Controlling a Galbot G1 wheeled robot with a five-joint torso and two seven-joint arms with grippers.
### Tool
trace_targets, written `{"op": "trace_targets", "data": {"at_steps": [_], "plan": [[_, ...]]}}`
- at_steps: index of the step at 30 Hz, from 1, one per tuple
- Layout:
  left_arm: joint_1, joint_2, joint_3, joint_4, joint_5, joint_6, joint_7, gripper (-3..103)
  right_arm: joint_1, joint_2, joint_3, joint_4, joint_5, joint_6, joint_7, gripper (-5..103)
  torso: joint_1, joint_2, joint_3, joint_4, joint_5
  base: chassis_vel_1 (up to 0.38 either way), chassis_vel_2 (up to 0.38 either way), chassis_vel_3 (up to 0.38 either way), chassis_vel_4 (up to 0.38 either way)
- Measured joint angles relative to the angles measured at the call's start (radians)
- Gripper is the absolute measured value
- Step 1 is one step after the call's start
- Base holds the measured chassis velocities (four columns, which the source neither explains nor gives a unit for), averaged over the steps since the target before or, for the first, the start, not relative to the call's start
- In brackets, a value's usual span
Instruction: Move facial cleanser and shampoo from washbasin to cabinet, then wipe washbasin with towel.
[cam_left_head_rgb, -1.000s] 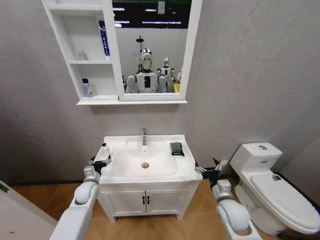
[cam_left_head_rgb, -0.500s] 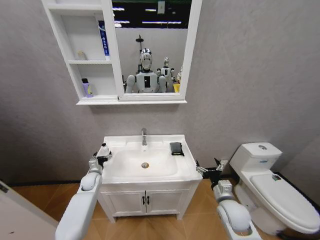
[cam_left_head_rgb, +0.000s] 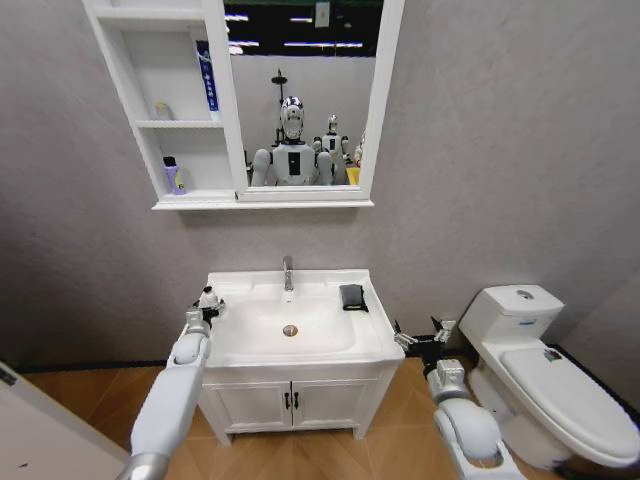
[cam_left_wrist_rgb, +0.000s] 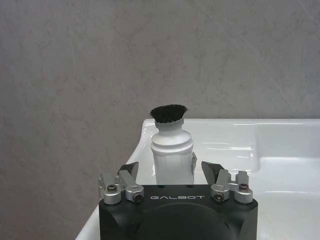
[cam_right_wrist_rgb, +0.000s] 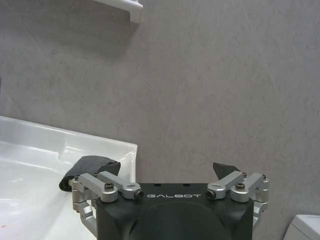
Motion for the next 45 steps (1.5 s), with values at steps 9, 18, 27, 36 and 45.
{"op": "trace_targets", "data": {"at_steps": [9,18,27,36,45], "plan": [[-0.005,0.001,-0.010,0.008,0.009,0.000,-0.002,40,0.019,-0.004,-0.004,-0.028,0.003,0.001,0.001,100,0.000,0.000,0.000,0.0001,0.0000,0.000,0.000,0.000,0.000],[0.058,0.085,-0.013,-0.230,-0.091,0.081,-0.075,33,0.031,-0.007,-0.009,-0.048,0.006,0.001,0.004,100,0.000,0.000,0.000,0.0000,0.0003,0.000,0.000,0.000,0.000],[0.125,0.285,-0.024,-0.740,-0.437,0.395,-0.297,33,0.057,-0.002,-0.047,-0.073,0.000,0.001,0.002,100,0.000,0.000,0.000,0.0006,0.0001,0.000,0.000,0.000,0.000],[-0.358,0.537,0.134,-0.770,-0.839,0.550,-0.514,33,0.043,-0.002,-0.050,-0.058,-0.001,0.006,-0.001,100,0.000,0.000,0.000,0.0000,-0.0001,0.000,0.000,0.000,0.000],[-0.824,0.490,0.447,-0.419,-0.891,0.561,-0.448,33,0.032,-0.006,-0.036,-0.040,0.003,0.012,-0.001,100,0.000,0.000,0.000,-0.0002,0.0001,0.000,0.000,0.000,0.000]]}}
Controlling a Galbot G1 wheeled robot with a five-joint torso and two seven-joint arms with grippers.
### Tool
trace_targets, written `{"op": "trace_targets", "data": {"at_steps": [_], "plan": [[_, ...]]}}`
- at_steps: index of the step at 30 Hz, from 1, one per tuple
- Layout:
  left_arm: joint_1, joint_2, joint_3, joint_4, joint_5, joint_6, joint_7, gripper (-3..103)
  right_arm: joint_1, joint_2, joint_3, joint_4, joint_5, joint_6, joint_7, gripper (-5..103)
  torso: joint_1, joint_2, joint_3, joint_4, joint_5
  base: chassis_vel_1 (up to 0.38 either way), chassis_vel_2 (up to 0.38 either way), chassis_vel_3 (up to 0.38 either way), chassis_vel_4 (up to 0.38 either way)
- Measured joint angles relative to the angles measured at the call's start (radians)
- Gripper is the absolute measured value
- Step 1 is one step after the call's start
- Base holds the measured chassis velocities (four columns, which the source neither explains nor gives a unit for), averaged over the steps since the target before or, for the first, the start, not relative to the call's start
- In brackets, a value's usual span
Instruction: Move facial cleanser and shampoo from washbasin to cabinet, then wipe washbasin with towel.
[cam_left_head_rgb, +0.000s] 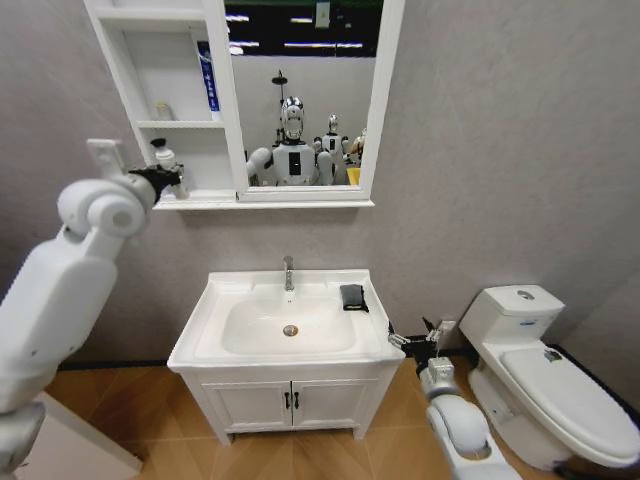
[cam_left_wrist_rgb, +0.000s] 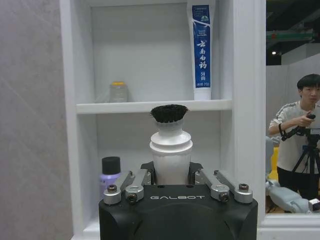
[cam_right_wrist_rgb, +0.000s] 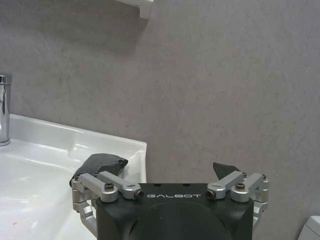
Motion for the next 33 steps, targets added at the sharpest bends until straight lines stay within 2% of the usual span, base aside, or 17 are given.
{"op": "trace_targets", "data": {"at_steps": [1,4,7,11,15,19,27,33], "plan": [[-0.060,-0.029,0.043,0.078,0.017,0.000,0.036,33,0.000,0.001,0.000,0.006,0.001,0.000,0.001,100,0.000,0.000,0.000,-0.0001,0.0001,0.000,0.000,0.000,0.000],[-0.091,-0.047,0.066,0.124,0.029,0.000,0.064,33,-0.001,0.001,0.001,0.009,0.001,0.000,0.001,100,0.000,0.000,0.000,0.0002,-0.0002,0.000,0.000,0.000,0.000],[-0.145,-0.098,0.104,0.258,0.093,-0.003,0.128,32,-0.004,0.001,0.002,0.012,0.002,0.000,0.001,100,0.000,0.000,0.000,0.0000,0.0001,0.000,0.000,0.000,0.000],[-0.161,-0.110,0.120,0.354,0.138,-0.009,0.162,32,0.005,-0.006,-0.004,0.012,0.009,-0.002,0.001,100,0.000,0.000,0.000,0.0001,-0.0002,0.000,0.000,0.000,0.000],[-0.172,-0.111,0.128,0.400,0.156,-0.014,0.181,32,0.009,-0.013,-0.006,0.010,0.011,-0.004,0.001,100,0.000,0.000,0.000,0.0006,-0.0003,0.000,0.000,0.000,0.000],[-0.193,-0.131,0.147,0.478,0.194,-0.035,0.232,32,0.010,-0.017,-0.005,0.008,0.014,-0.005,0.001,100,0.000,0.000,0.000,0.0005,-0.0002,0.000,0.000,0.000,0.000],[-0.215,-0.176,0.152,0.517,0.202,-0.044,0.257,32,0.003,-0.013,0.000,0.011,0.013,-0.005,0.002,100,0.000,0.000,0.000,0.0002,0.0000,0.000,0.000,0.000,0.000],[-0.263,-0.217,0.177,0.637,0.230,-0.063,0.309,32,0.006,-0.020,0.001,0.013,0.019,-0.005,0.003,100,0.000,0.000,0.000,0.0001,0.0000,0.000,0.000,0.000,0.000]]}}
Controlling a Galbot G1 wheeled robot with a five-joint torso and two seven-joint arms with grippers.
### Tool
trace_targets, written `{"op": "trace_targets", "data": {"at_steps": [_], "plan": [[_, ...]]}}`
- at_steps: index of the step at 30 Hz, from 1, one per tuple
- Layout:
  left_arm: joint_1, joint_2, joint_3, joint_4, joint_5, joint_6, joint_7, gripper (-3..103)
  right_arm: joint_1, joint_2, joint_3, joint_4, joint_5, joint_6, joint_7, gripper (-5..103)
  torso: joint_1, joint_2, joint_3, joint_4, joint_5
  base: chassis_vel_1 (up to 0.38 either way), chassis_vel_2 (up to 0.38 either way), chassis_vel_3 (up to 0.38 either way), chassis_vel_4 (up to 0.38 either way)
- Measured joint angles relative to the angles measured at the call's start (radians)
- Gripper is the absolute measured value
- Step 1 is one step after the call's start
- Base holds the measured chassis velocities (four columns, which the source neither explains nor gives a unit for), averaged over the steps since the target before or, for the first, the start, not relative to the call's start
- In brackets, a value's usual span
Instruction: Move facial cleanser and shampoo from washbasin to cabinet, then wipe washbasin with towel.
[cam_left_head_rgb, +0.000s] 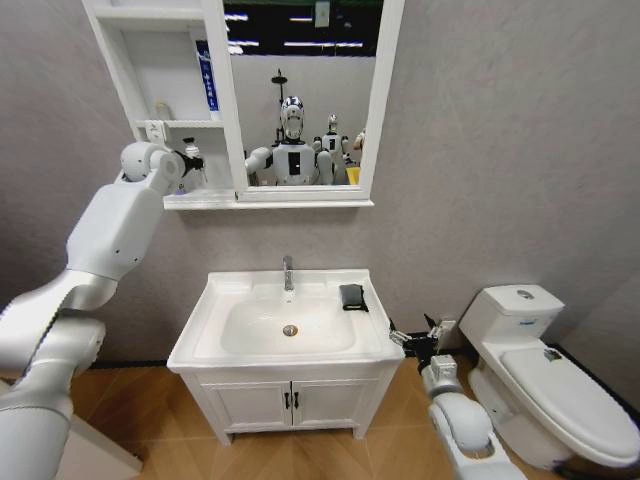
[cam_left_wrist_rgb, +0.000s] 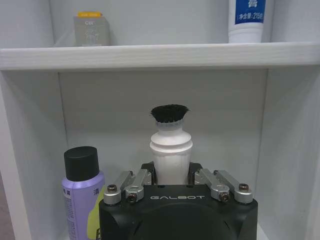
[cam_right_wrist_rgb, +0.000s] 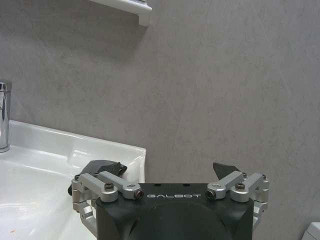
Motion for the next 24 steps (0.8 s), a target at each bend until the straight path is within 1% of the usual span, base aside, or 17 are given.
{"op": "trace_targets", "data": {"at_steps": [5,9,20,22,24], "plan": [[-0.015,-0.013,0.004,0.050,0.025,-0.006,0.026,32,-0.001,-0.010,0.007,-0.004,0.006,0.001,-0.002,100,0.000,0.000,0.000,0.0004,-0.0001,0.000,0.000,0.000,0.000],[-0.028,-0.030,0.014,0.093,0.048,-0.014,0.056,32,-0.003,-0.013,0.013,-0.011,0.013,0.006,-0.003,100,0.000,0.000,0.000,0.0000,0.0000,0.000,0.000,0.000,0.000],[-0.030,-0.055,0.014,0.130,0.077,-0.029,0.065,32,0.009,-0.021,0.018,-0.032,0.026,0.008,-0.004,100,0.000,0.000,0.000,0.0001,0.0000,0.000,0.000,0.000,0.000],[-0.031,-0.056,0.014,0.132,0.078,-0.030,0.065,30,0.011,-0.022,0.018,-0.033,0.027,0.008,-0.003,100,0.000,0.000,0.000,0.0002,0.0000,0.000,0.000,0.000,0.000],[-0.036,-0.060,0.013,0.140,0.079,-0.031,0.065,40,0.012,-0.026,0.018,-0.034,0.029,0.008,-0.002,100,0.000,0.000,0.000,0.0001,0.0001,0.000,0.000,0.000,0.000]]}}
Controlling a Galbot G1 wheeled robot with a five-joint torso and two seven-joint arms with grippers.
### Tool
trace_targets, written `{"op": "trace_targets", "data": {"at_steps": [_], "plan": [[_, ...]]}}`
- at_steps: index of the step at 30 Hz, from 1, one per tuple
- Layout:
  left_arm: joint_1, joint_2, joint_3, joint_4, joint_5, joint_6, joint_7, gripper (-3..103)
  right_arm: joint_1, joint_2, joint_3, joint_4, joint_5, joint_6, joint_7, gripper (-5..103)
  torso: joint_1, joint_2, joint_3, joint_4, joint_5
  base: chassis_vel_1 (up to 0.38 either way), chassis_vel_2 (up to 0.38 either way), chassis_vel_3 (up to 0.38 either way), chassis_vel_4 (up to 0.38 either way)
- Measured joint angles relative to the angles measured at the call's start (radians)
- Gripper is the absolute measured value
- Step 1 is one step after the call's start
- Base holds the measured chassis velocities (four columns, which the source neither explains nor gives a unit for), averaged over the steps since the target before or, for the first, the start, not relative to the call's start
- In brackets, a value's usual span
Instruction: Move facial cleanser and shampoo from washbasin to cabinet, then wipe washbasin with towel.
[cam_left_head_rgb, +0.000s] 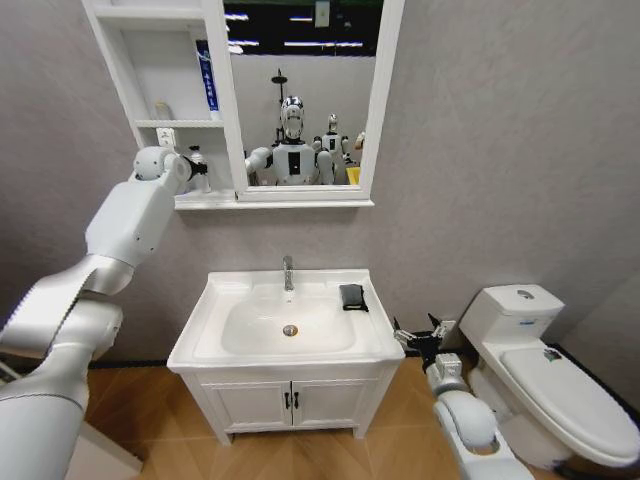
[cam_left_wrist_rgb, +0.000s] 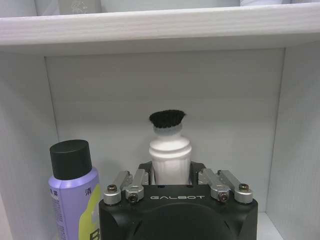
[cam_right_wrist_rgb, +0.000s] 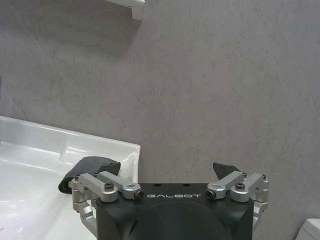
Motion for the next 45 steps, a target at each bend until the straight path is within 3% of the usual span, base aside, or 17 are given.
{"op": "trace_targets", "data": {"at_steps": [4,6,15,21,30,35,36,39,41,43,44,45], "plan": [[-0.002,-0.002,-0.002,0.004,0.002,-0.001,0.000,57,0.001,-0.002,0.001,0.000,0.001,0.000,0.000,100,0.000,0.000,0.000,0.0000,-0.0001,0.000,0.000,0.000,0.000],[-0.002,-0.001,-0.002,0.004,0.002,-0.002,0.000,57,0.001,-0.002,0.001,0.000,0.002,0.000,0.001,100,0.000,0.000,0.000,0.0000,-0.0001,0.000,0.000,0.000,0.000],[0.006,0.014,-0.002,-0.037,-0.007,-0.001,-0.002,94,-0.010,0.004,0.002,0.012,-0.001,0.000,0.003,100,0.000,0.000,0.000,0.0000,-0.0001,0.000,0.000,0.000,0.000],[0.024,0.042,-0.008,-0.105,-0.022,0.007,-0.018,100,-0.016,0.007,0.002,0.026,-0.003,0.000,0.004,100,0.000,0.000,0.000,0.0000,-0.0002,0.000,0.000,0.000,0.000],[0.143,0.148,-0.098,-0.341,-0.055,0.028,-0.136,100,-0.026,0.009,0.001,0.049,-0.004,-0.002,0.008,100,0.000,0.000,0.000,0.0000,-0.0002,0.000,0.000,0.000,0.000],[0.350,0.305,-0.234,-0.719,-0.234,0.031,-0.286,100,-0.025,0.006,-0.002,0.073,0.011,-0.017,0.020,100,0.000,0.000,0.000,-0.0001,0.0001,0.000,0.000,0.000,0.000],[0.350,0.305,-0.234,-0.719,-0.234,0.031,-0.286,100,-0.025,0.006,-0.002,0.073,0.011,-0.017,0.020,100,0.000,0.000,0.000,-0.0001,0.0001,0.000,0.000,0.000,0.000],[0.531,0.381,-0.357,-0.950,-0.299,0.029,-0.354,100,-0.027,0.006,0.001,0.092,0.018,-0.026,0.023,100,0.000,0.000,0.000,0.0006,0.0000,0.000,0.000,0.000,0.000],[0.600,0.393,-0.402,-1.018,-0.288,0.019,-0.356,100,-0.034,0.009,0.007,0.104,0.022,-0.029,0.026,100,0.000,0.000,0.000,0.0008,0.0005,0.000,0.000,0.000,0.000],[0.859,0.372,-0.508,-1.159,-0.177,-0.048,-0.344,100,-0.062,0.024,0.035,0.146,0.028,-0.036,0.057,100,0.000,0.000,0.000,-0.0010,-0.0007,0.000,0.000,0.000,0.000],[0.859,0.372,-0.508,-1.159,-0.177,-0.048,-0.344,100,-0.062,0.024,0.035,0.146,0.028,-0.036,0.057,100,0.000,0.000,0.000,-0.0010,-0.0007,0.000,0.000,0.000,0.000],[0.980,0.353,-0.555,-1.198,-0.097,-0.104,-0.330,100,-0.060,0.025,0.034,0.158,0.034,-0.042,0.071,100,0.000,0.000,0.000,-0.0011,-0.0001,0.000,0.000,0.000,0.000]]}}
